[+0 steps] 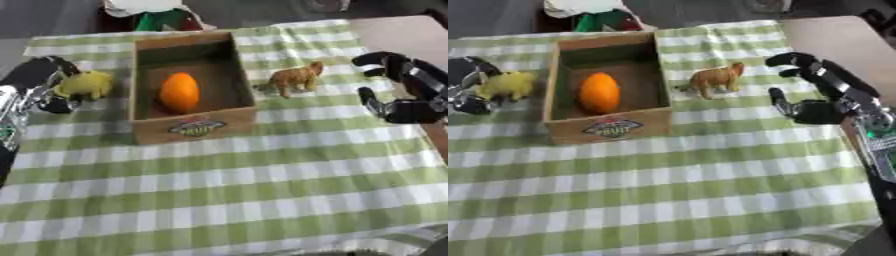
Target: Pick up objects on the table and place them in the box.
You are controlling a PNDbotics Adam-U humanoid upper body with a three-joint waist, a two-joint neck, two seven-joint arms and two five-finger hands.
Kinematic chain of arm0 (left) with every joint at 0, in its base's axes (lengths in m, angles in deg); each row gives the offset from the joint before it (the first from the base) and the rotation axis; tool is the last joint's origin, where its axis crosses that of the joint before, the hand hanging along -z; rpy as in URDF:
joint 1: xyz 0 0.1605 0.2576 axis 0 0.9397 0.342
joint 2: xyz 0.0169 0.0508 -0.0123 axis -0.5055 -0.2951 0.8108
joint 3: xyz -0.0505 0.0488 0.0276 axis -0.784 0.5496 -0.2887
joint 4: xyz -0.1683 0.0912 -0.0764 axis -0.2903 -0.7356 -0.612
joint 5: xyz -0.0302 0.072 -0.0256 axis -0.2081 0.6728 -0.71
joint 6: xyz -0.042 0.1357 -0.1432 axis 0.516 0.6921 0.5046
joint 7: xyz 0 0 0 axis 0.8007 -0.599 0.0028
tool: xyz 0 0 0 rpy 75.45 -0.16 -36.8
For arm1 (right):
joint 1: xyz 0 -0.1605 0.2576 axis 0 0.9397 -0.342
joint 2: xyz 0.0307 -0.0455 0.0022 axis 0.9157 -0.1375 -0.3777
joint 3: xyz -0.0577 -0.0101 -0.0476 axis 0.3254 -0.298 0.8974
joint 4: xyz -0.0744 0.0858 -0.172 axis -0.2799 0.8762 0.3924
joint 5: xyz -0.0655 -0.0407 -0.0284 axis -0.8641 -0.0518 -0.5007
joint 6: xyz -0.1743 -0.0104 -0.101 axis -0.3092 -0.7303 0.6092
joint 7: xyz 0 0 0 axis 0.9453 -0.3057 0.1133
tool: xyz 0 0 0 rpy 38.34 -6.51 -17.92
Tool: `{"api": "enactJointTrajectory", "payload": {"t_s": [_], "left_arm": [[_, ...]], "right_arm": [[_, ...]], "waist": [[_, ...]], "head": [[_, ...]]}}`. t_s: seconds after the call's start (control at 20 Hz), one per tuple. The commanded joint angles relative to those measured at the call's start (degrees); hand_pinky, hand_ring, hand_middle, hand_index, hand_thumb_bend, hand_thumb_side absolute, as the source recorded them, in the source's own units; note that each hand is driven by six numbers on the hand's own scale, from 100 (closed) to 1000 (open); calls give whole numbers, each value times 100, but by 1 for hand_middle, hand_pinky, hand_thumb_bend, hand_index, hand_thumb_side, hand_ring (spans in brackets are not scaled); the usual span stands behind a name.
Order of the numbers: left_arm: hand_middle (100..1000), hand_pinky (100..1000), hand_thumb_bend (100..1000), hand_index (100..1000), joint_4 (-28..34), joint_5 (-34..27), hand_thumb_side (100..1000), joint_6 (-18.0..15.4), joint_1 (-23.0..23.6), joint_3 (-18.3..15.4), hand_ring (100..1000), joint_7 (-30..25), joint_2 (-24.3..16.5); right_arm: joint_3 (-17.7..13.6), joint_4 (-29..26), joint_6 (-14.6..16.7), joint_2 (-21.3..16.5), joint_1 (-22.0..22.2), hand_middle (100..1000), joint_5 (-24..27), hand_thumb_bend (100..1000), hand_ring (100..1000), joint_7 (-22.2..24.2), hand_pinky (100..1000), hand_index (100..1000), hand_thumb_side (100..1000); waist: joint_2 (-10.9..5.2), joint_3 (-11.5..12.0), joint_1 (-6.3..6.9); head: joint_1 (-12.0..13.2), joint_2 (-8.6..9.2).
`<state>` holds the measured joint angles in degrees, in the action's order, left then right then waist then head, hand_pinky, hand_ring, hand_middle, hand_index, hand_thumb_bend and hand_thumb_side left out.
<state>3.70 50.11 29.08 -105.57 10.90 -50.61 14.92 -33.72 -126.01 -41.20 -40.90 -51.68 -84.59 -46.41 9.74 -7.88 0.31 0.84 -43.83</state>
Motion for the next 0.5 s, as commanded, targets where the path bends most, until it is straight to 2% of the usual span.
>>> {"api": "enactJointTrajectory", "payload": {"t_s": [0.05,0.2,0.25,0.35,0.5], "left_arm": [[542,686,127,678,-2,61,100,8,-76,-55,522,67,-93],[542,686,127,678,-17,69,100,3,-77,-56,522,85,-91],[345,623,100,465,12,56,107,26,-101,-89,396,114,-106],[326,621,100,441,210,-61,109,152,-127,-243,381,245,-119],[315,625,100,428,514,-308,109,323,-89,-299,375,496,-131]], "right_arm": [[-24,-46,10,-140,-99,865,33,100,1000,6,880,869,214],[-24,-46,10,-140,-99,865,33,100,1000,6,880,869,214],[-29,-43,8,-142,-92,864,32,100,1000,3,880,869,214],[-38,-40,6,-143,-83,864,31,100,1000,-7,880,869,214],[-38,-39,9,-142,-83,864,31,100,999,-17,880,870,214]], "waist": [[-72,-4,-7],[-72,-4,-7],[-81,2,-10],[-90,7,-16],[-104,2,-25]], "head": [[-9,-29],[-9,-29],[-20,-29],[-33,-29],[-34,-29]]}}
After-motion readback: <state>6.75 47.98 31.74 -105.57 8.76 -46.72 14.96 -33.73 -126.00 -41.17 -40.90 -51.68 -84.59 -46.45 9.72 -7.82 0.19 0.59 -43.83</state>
